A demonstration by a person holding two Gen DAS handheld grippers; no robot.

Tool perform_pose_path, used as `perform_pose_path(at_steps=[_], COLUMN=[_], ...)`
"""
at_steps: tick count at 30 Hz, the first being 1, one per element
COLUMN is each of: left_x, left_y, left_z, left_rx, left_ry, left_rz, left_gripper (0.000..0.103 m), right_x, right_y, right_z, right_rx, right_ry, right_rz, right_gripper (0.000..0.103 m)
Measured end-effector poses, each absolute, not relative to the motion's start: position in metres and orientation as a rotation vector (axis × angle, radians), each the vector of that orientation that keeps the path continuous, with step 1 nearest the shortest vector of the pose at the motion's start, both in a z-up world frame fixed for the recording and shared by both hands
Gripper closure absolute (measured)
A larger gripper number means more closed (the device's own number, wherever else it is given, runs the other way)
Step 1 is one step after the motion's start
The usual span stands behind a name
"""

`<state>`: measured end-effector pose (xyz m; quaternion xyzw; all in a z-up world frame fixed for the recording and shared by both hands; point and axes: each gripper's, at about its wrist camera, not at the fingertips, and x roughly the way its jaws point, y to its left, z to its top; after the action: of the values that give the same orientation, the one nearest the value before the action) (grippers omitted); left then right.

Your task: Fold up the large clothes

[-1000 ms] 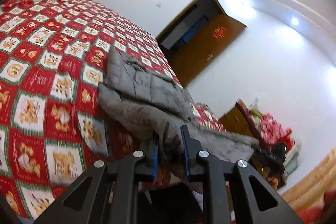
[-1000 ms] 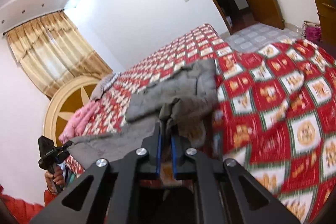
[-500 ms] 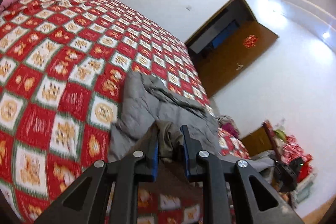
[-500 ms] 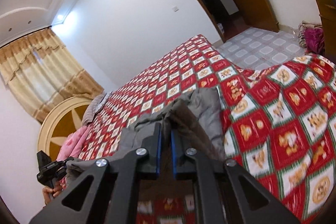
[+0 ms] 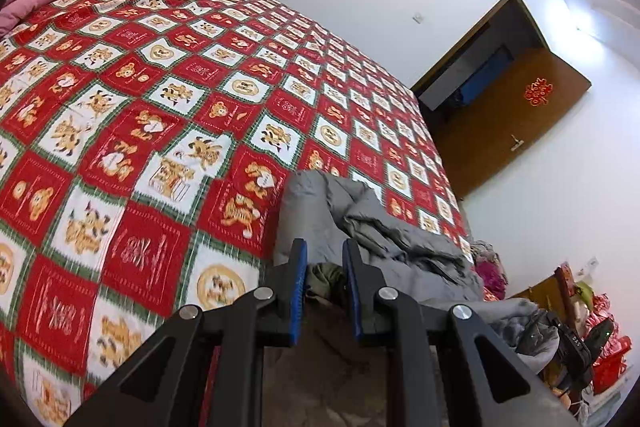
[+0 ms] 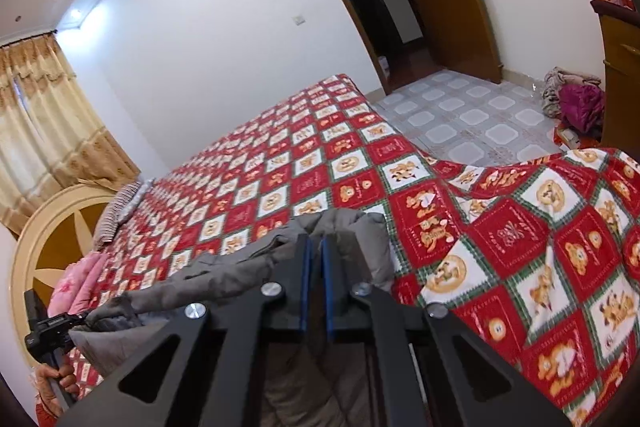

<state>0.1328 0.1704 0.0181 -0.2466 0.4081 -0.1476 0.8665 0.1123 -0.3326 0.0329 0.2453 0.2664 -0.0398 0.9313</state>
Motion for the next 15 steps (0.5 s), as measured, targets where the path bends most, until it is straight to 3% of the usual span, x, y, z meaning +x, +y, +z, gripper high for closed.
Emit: perform_pose_path(at_steps=[3, 6, 7, 8, 10, 11, 13, 15], left_x=[0.15, 0.156, 0.159, 0.162, 0.171, 0.175, 0.18, 0.173], left_y=[0.165, 0.165, 0.167, 0.171, 0.179, 0.183, 0.195, 0.201], left_z=[0.007, -0.003, -0.006, -0.008, -0.012, -0.012, -0.009, -0.001], left_rx=[-0.505, -0.501, -0.504, -0.505, -0.526, -0.546, -0.575, -0.541], left_ry=[0.864, 0.864, 0.861, 0.862, 0.875, 0.883, 0.896, 0.847], left_rz=[-0.294, -0.323, -0.341, -0.353, -0.354, -0.349, -0.348, -0.343], left_gripper=[0.085, 0.085, 0.085, 0.085, 0.085, 0.084, 0.07, 0.033], right_x=[0.132, 0.132, 0.13, 0.128, 0.124, 0.123, 0.121, 0.125], right_y=[-0.334, -0.334, -0.338, -0.343, -0.35, -0.352, -0.354, -0.349], right_z=[0.018, 0.009, 0.005, 0.001, -0.004, -0.005, -0.006, -0.009], right_rx=[0.474, 0.453, 0.469, 0.495, 0.527, 0.535, 0.539, 0.528], right_ry=[0.571, 0.568, 0.577, 0.592, 0.597, 0.583, 0.583, 0.624], right_rz=[-0.098, -0.092, -0.078, -0.061, -0.051, -0.048, -0.009, 0.021], right_gripper=[0.095, 0.087, 0.077, 0.045, 0.004, 0.003, 0.003, 0.003])
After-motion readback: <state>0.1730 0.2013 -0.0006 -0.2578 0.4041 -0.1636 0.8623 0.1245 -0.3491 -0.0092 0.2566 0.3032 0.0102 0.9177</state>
